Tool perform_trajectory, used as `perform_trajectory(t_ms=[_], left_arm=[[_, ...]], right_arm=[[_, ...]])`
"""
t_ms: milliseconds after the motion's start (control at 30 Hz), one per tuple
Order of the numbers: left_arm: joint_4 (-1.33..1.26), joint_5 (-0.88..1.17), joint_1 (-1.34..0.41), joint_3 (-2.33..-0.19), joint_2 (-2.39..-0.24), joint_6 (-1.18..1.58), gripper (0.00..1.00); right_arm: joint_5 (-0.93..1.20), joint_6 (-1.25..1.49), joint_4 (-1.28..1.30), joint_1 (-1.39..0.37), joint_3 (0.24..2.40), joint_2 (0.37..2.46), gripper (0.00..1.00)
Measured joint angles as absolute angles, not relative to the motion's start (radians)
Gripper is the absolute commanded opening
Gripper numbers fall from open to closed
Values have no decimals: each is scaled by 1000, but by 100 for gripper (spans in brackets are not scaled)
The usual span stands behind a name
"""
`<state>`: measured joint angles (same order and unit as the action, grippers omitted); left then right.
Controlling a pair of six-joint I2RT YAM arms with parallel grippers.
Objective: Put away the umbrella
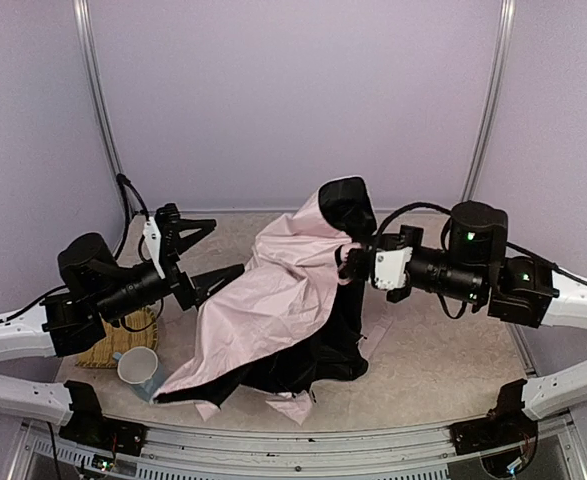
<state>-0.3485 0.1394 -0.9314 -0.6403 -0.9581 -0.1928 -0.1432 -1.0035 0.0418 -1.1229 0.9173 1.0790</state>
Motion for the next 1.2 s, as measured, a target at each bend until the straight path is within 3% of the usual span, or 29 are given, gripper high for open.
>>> perform_trajectory(t_ms=[233, 533, 667, 800, 1000, 1200], left_arm=[[-599, -33, -917, -542, -825, -166, 99], [-645, -104, -916, -486, -881, -166, 88], [-644, -44, -918, -475, -907, -170, 88], [-665, 64, -945, -467, -920, -175, 98], [-754, 249, -1075, -457, -994, -197, 99], [-860, 325, -1166, -467, -1206, -224, 99]], right_arm=[[66, -664, 31, -821, 958, 972, 0], [451, -395, -27, -736, 1209, 1011, 0], [616, -293, -112, -736, 1307, 1060, 0], [743, -199, -198, -736, 1382, 1119, 0], [861, -92, -307, -736, 1448, 1208, 0], [909, -20, -358, -736, 1498, 1271, 0]])
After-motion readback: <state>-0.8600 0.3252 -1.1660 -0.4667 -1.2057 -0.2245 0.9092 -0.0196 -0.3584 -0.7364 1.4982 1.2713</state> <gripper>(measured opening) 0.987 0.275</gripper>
